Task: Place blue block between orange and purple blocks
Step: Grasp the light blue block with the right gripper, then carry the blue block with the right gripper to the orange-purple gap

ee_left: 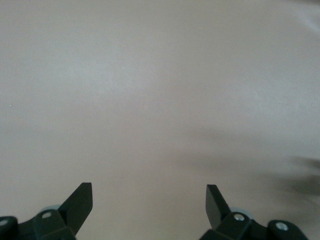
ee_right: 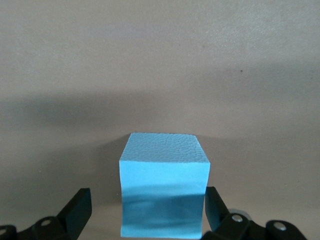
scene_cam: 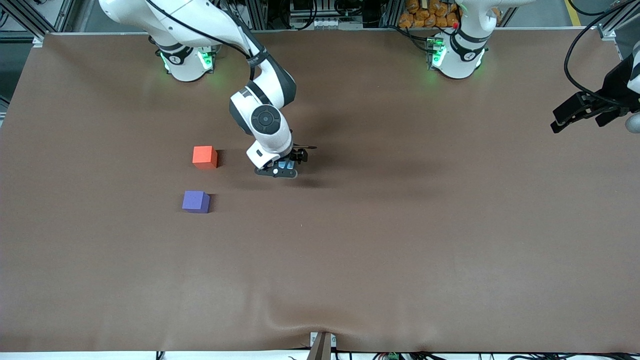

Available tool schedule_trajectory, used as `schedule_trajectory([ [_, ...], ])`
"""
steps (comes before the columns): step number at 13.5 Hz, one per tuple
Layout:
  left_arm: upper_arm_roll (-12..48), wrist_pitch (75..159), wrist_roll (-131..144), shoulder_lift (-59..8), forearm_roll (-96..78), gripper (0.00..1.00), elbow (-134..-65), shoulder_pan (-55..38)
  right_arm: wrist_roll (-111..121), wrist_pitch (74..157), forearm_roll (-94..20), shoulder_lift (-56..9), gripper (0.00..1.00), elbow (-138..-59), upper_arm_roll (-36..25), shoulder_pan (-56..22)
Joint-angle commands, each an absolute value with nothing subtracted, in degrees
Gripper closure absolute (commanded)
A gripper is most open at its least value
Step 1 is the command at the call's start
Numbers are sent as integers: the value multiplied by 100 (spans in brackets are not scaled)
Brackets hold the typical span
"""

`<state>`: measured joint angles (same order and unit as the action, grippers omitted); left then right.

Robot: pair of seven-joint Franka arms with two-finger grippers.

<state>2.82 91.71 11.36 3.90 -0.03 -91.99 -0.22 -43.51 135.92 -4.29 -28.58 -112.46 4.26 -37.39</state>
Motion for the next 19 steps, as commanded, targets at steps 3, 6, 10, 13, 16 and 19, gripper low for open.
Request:
schedule_trajectory([
  [3, 360, 9141, 1081, 229, 35, 0, -9000, 0, -4386, 13896, -466, -2821, 95, -11435, 404, -3806],
  [6, 387, 9141, 1046, 141, 35, 0, -8895, -9, -4395, 13538, -466, -2550, 100, -11382, 404, -3710],
  [10, 448, 9141, 1046, 149, 18, 0, -8903, 17, -3659, 11762, -483, -1891, 100, -10978, 404, -2982],
  [13, 448, 9132, 1046, 176, 9, 0, -8903, 35, -2701, 11242, -483, -1504, 100, -11082, 387, -2323],
  [16, 448, 9132, 1046, 176, 9, 0, -8903, 35, -2479, 11303, -475, -1415, 100, -11294, 378, -1952],
  [19, 448, 9114, 1046, 202, 0, 0, -8912, 35, -2294, 11285, -475, -1450, 100, -11320, 369, -1575],
])
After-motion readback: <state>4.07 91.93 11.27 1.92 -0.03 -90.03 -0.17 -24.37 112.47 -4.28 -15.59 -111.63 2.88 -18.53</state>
